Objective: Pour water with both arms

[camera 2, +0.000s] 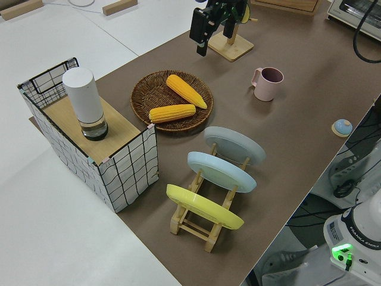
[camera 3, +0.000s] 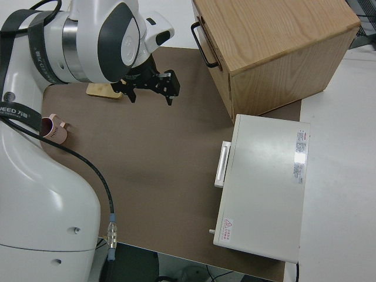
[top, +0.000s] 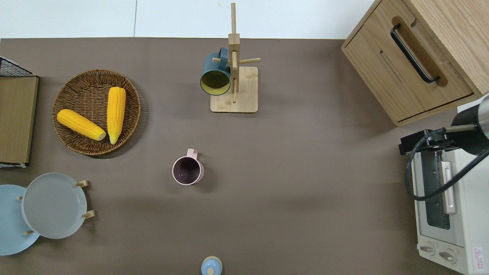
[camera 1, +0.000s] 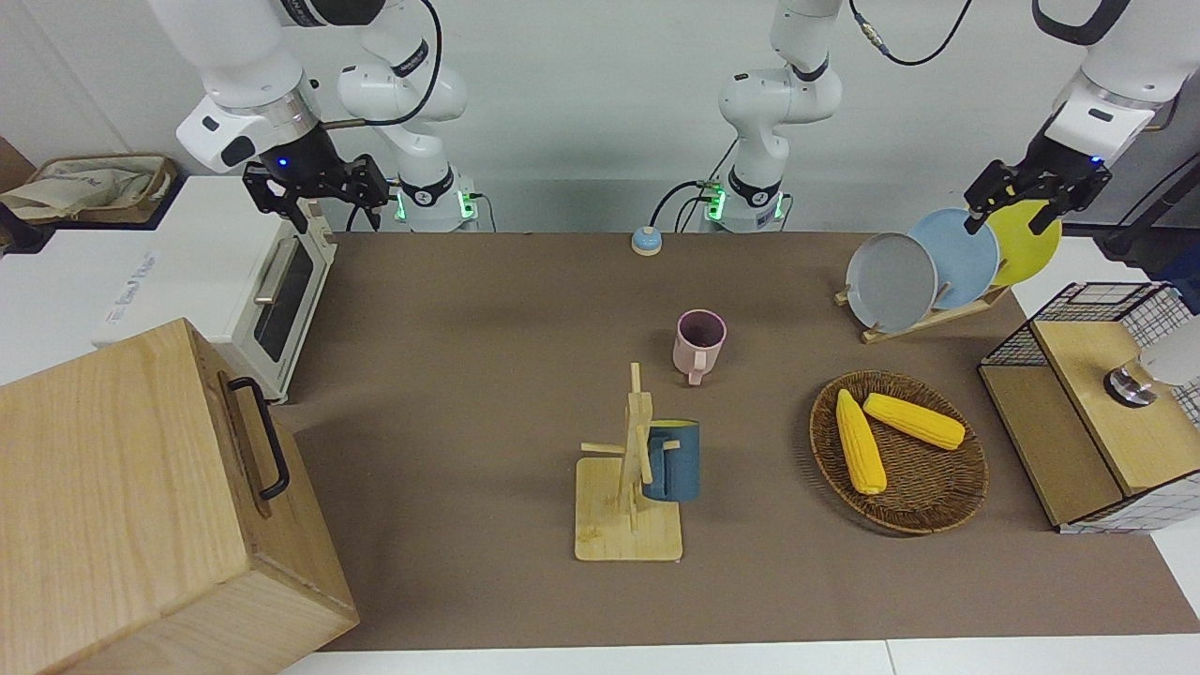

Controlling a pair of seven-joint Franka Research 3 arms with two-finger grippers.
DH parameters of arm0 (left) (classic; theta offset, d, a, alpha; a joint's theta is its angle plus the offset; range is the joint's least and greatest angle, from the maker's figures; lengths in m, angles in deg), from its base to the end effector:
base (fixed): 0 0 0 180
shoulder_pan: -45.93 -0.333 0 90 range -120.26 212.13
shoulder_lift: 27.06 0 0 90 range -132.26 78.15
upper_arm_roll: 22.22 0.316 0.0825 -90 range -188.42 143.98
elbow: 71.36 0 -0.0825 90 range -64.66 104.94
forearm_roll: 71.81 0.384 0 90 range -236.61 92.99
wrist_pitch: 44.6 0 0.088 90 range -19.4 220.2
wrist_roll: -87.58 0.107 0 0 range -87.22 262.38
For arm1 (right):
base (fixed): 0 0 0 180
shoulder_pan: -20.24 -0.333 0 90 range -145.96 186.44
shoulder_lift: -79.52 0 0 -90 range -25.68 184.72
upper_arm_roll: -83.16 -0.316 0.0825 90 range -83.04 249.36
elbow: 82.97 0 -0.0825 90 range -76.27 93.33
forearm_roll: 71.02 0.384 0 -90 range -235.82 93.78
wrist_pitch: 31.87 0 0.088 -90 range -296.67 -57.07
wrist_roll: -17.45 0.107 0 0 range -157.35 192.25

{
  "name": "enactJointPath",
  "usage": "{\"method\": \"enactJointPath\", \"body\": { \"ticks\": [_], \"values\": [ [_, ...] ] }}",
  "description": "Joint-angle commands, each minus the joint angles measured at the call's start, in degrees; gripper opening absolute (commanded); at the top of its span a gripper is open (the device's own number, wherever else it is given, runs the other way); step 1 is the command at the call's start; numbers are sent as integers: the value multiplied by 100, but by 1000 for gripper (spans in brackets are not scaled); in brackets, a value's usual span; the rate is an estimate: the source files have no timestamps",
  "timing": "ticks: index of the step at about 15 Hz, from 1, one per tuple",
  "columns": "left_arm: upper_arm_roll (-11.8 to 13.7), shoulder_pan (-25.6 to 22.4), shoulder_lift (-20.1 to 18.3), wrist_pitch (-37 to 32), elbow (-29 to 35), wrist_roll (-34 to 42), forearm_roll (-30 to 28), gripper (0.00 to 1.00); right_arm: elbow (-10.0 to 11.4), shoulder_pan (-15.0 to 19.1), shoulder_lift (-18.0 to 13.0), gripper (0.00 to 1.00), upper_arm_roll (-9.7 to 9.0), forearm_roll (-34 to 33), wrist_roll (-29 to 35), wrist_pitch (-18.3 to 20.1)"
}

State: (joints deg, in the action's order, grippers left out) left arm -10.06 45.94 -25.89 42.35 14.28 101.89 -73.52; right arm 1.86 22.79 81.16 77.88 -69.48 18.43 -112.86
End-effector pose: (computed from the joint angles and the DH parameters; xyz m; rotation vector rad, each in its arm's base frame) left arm 0.5444 0.1124 0.6445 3.1168 -0.0614 0.0135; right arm 0.5463 0.0284 0.6377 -3.1113 -0.0522 0.1501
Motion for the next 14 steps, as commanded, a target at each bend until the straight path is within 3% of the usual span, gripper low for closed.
{"method": "enactJointPath", "body": {
  "ticks": [1,8,14],
  "values": [
    [717,1149,-47,-266,5,-95,84,993,25,35,-58,992,0,101,-115,-13],
    [700,2178,-47,-451,14,-429,136,993,25,35,-58,992,0,101,-115,-13],
    [682,2215,-47,-539,5,-403,110,993,33,35,-58,992,0,101,-115,-13]
  ]
}}
